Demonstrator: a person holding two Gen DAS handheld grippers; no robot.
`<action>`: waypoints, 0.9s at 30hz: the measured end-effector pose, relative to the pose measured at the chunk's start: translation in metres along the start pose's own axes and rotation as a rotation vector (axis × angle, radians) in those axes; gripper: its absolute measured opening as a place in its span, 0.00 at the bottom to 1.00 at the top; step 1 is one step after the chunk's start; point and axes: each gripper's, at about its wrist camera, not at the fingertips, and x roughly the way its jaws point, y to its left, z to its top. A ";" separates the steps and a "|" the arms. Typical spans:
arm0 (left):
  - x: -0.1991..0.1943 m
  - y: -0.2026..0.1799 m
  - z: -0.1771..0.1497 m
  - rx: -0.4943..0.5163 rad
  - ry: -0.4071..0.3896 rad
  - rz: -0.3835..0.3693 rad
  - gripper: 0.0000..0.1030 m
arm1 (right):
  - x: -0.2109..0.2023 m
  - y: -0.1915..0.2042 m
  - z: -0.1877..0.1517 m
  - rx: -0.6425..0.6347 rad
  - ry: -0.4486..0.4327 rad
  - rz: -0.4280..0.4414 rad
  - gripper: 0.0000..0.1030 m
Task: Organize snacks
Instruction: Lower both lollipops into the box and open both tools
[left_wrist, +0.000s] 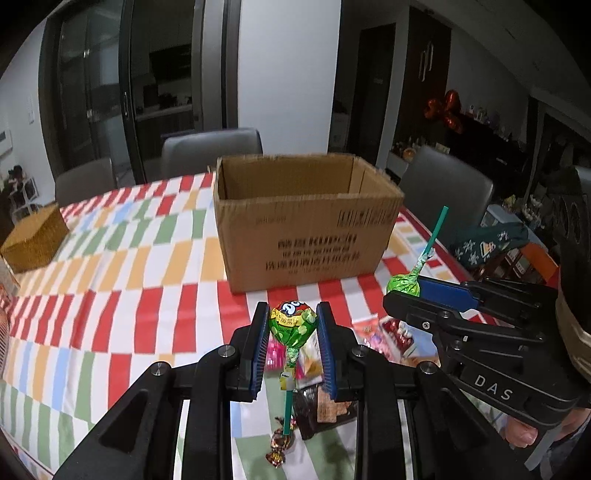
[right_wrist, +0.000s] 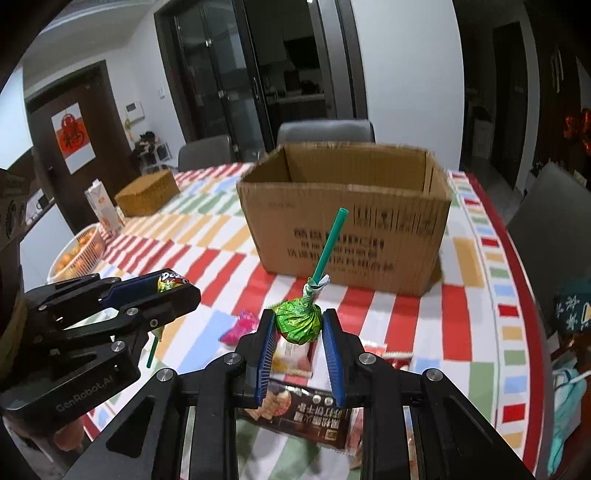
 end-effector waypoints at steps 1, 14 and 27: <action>-0.002 0.000 0.003 0.001 -0.009 0.001 0.25 | -0.002 0.000 0.002 -0.002 -0.007 -0.001 0.26; -0.026 -0.006 0.054 0.023 -0.137 -0.010 0.25 | -0.033 -0.005 0.046 -0.021 -0.135 -0.032 0.26; -0.004 -0.001 0.102 0.022 -0.152 -0.018 0.25 | -0.030 -0.020 0.084 -0.011 -0.173 -0.057 0.26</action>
